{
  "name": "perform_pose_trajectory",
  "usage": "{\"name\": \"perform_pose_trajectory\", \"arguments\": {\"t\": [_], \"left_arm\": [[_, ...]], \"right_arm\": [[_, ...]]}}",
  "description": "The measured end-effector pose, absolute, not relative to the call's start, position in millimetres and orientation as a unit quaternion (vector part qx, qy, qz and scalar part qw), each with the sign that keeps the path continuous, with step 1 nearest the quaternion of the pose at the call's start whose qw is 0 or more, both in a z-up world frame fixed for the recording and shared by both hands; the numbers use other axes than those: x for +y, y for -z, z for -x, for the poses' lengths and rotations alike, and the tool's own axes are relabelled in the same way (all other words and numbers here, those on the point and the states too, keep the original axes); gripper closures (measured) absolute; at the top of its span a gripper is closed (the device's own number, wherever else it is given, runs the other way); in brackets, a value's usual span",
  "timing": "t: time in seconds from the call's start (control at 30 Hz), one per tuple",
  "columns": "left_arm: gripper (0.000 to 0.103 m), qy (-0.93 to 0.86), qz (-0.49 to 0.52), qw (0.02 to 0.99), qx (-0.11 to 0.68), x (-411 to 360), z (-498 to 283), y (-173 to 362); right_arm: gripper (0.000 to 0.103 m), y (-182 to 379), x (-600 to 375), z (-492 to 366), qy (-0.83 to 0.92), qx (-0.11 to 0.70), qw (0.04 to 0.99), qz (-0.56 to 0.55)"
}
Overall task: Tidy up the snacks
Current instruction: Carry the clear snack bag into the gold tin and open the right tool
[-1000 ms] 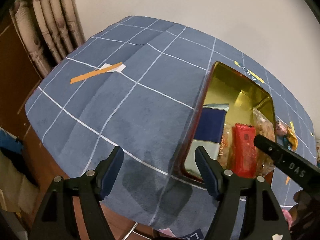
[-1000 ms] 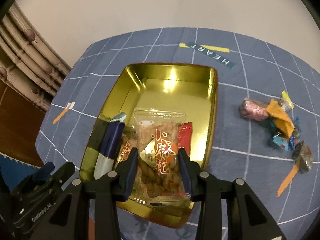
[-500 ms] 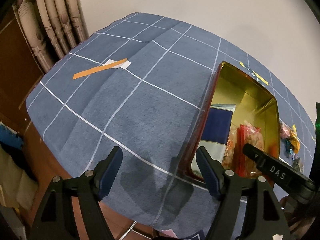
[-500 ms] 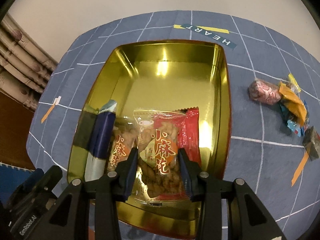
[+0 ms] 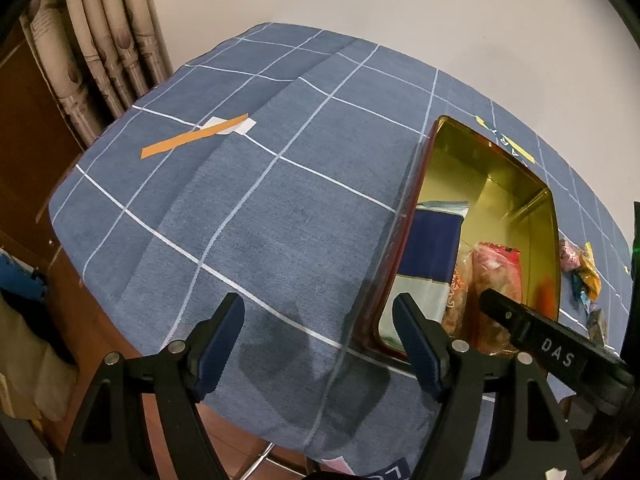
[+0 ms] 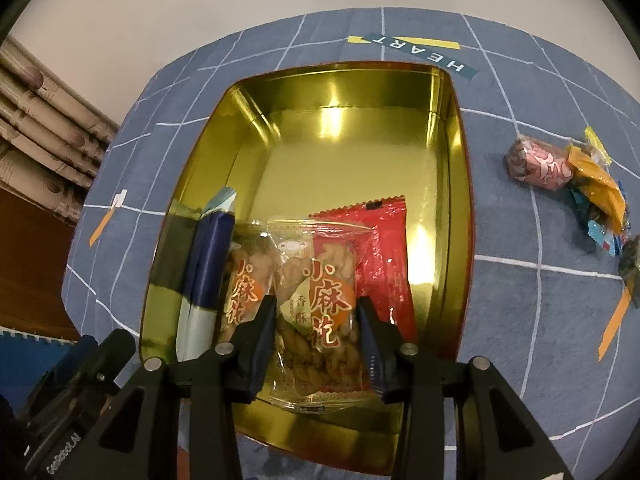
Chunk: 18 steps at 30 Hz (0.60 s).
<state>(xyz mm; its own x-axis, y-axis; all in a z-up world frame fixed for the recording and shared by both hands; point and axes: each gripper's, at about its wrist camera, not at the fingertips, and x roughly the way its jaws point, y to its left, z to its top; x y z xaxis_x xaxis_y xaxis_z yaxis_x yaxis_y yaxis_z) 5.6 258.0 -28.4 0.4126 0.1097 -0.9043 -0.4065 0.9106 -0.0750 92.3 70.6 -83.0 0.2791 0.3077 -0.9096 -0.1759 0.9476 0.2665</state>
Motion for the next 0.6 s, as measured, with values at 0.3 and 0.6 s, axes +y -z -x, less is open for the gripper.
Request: {"name": "perform_pose_trajectory", "arguments": {"t": [0.3, 0.6], "left_arm": [[0.030, -0.156, 0.141, 0.828, 0.521, 256, -7, 30], [0.030, -0.160, 0.133, 0.831, 0.516, 257, -6, 26]], "right_arm": [[0.057, 74, 71, -85, -0.150, 0.573, 0.805, -0.045], [0.057, 41, 61, -68, -0.168, 0.503, 0.848, 0.007]]}}
